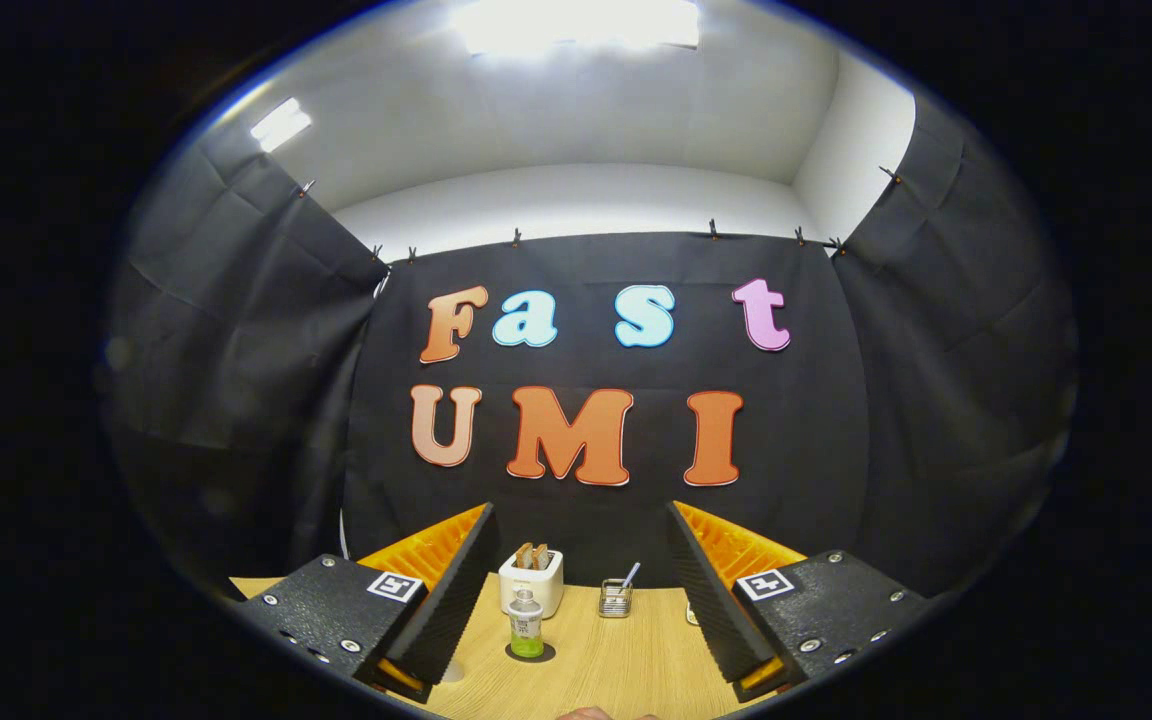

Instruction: Take the bottle from table, then pour the juice into the cup, finally place the bottle on the coaster

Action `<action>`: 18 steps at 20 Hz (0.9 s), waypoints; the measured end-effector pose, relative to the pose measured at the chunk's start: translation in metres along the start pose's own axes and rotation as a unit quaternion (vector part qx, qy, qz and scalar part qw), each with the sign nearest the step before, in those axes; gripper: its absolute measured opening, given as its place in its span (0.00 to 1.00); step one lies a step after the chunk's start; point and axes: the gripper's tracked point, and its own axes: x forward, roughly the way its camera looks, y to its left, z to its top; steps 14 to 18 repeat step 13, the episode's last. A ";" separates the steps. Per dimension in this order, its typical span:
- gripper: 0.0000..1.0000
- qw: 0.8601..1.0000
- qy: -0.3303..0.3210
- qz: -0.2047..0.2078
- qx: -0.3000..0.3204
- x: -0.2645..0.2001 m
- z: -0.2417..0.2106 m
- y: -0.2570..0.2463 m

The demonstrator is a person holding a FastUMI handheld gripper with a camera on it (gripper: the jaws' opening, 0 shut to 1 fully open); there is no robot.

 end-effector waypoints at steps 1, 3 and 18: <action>0.98 1.000 0.002 0.003 0.000 0.000 -0.002 0.002; 0.98 1.000 0.003 0.004 0.000 0.003 -0.003 0.002; 0.98 1.000 0.010 -0.009 0.002 0.007 -0.008 -0.005</action>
